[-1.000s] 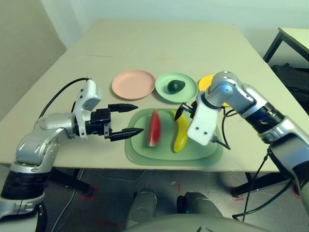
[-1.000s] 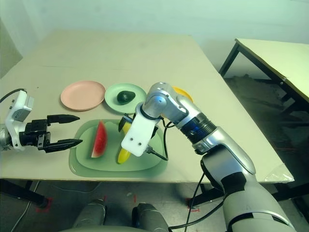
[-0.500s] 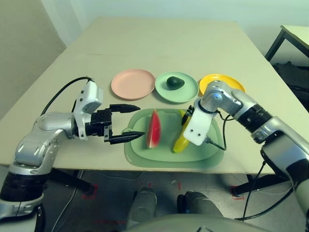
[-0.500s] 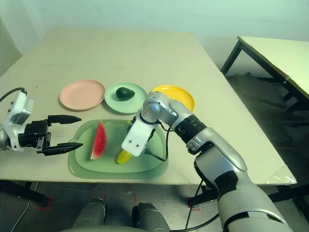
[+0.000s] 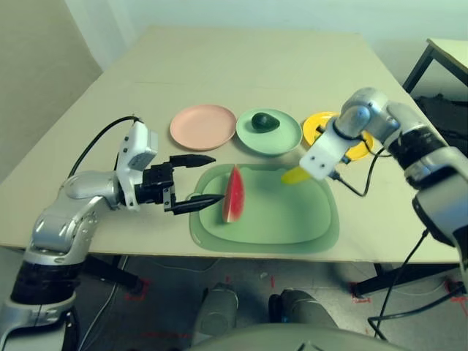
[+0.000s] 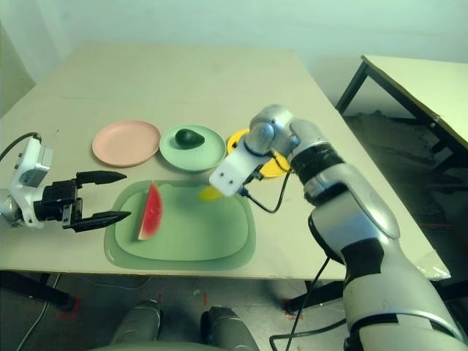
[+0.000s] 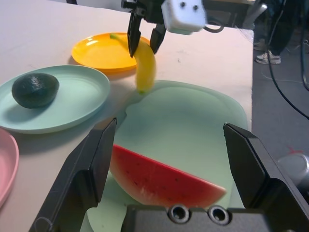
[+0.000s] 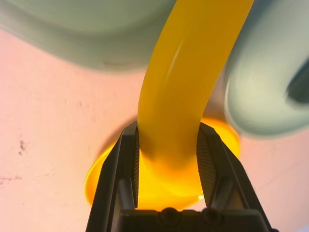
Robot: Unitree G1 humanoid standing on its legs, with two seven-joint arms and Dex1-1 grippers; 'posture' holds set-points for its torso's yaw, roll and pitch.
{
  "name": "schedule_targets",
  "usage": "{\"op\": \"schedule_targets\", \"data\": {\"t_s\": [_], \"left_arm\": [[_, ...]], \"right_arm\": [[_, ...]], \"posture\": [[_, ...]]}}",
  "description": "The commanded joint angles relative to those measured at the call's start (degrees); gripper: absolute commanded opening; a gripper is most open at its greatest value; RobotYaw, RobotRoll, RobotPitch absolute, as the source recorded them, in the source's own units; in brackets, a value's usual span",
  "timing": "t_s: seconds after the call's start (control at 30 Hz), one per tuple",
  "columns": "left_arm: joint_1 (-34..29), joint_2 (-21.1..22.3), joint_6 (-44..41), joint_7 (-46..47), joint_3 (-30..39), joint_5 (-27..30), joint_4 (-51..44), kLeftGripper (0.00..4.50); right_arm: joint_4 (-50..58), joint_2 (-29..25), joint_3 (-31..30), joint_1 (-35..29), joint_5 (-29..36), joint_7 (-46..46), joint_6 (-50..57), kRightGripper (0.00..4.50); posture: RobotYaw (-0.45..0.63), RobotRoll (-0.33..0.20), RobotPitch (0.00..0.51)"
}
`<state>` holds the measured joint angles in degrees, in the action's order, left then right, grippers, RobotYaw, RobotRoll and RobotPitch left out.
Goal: Place the fruits into color-matched plates.
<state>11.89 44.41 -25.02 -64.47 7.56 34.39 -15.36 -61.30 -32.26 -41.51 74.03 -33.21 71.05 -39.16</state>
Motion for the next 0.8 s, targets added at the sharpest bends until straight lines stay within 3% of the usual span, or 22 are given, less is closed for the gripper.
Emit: {"op": "schedule_targets", "data": {"t_s": [0.03, 0.8], "left_arm": [[-0.8, -0.1, -0.4, 0.4, -0.6, 0.2, -1.2, 4.5], [-3.5, 0.9, 0.2, 0.3, 0.0, -0.5, -1.9, 4.5]], "right_arm": [[-6.2, 1.2, 1.0, 2.3, -1.9, -4.5, 1.7, 1.67], [-16.6, 2.6, 0.4, 1.8, -10.4, -25.1, 16.8, 1.67]], "posture": [[0.14, 0.0, 0.075], [0.15, 0.0, 0.091]]}}
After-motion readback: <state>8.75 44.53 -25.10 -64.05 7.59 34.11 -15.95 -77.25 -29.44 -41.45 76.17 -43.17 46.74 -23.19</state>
